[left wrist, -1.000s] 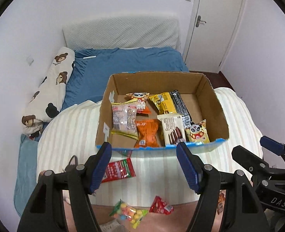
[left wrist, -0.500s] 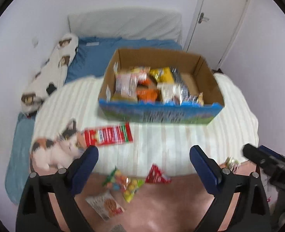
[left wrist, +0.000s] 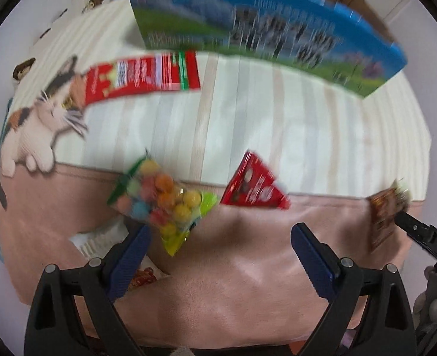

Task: Organize snacks
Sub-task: 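Grasp the brown pastry packet with the right tool while the left tool grasps the nitz cookie pack, then carry both packets into the box and open both tools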

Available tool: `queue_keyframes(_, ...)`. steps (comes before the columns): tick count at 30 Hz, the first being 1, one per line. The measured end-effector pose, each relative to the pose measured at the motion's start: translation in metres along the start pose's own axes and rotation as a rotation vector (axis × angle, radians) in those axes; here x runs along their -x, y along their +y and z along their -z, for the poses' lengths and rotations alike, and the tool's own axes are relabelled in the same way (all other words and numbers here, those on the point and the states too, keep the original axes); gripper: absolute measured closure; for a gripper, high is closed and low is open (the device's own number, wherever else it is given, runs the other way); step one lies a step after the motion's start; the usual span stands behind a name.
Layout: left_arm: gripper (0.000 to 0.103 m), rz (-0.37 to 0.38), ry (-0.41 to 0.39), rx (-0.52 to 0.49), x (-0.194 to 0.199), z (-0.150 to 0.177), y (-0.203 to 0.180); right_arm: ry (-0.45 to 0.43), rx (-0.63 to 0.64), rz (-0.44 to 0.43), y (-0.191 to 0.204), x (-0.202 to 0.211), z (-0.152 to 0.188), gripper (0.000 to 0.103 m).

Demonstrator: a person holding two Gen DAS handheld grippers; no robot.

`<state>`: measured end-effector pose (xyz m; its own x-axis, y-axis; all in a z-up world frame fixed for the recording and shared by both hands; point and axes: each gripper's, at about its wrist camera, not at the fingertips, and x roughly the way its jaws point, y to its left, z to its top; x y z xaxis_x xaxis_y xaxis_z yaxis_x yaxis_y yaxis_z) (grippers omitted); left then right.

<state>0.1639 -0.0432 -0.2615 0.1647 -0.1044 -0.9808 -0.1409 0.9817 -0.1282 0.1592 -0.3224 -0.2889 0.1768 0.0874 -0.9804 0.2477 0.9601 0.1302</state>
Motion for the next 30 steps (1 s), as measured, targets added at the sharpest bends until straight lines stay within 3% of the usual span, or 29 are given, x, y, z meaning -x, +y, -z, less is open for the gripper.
queue_keyframes(3,0.006,-0.016,0.03,0.001,-0.014,0.008,-0.001,0.024,0.07,0.038,0.008,-0.026,0.001,0.007)
queue_keyframes(5,0.006,-0.021,0.041,0.008,-0.019,0.013,0.001,0.029,0.088,0.074,0.013,-0.039,0.003,0.022)
queue_keyframes(8,0.006,-0.027,0.041,0.037,-0.017,0.018,0.012,0.001,0.093,0.106,0.019,-0.042,0.007,0.027)
queue_keyframes(11,0.006,-0.046,0.025,0.066,-0.01,0.018,0.028,0.008,0.1,0.068,0.032,-0.041,0.015,0.034)
queue_keyframes(15,0.006,-0.084,-0.001,0.069,0.003,0.005,0.051,0.04,0.129,-0.009,0.063,-0.044,0.02,0.034)
queue_keyframes(18,0.006,-0.162,-0.022,0.072,0.013,-0.007,0.075,0.056,0.13,-0.06,0.089,-0.05,0.018,0.034)
queue_keyframes(21,0.006,-0.168,0.016,0.135,0.012,-0.007,0.106,0.089,0.103,-0.122,0.112,-0.057,0.016,0.034)
queue_keyframes(24,0.006,-0.12,0.087,0.213,-0.003,0.007,0.127,0.127,0.101,-0.124,0.132,-0.068,0.018,0.032)
queue_keyframes(25,0.006,-0.109,0.109,0.235,-0.007,0.007,0.132,0.152,0.103,-0.122,0.136,-0.073,0.019,0.026)
queue_keyframes(28,0.006,-0.01,0.2,0.351,-0.03,0.031,0.143,0.169,0.102,-0.148,0.141,-0.075,0.018,0.015)
queue_keyframes(30,0.006,0.043,0.236,0.419,-0.043,0.041,0.147,0.173,0.095,-0.155,0.137,-0.074,0.02,0.015)
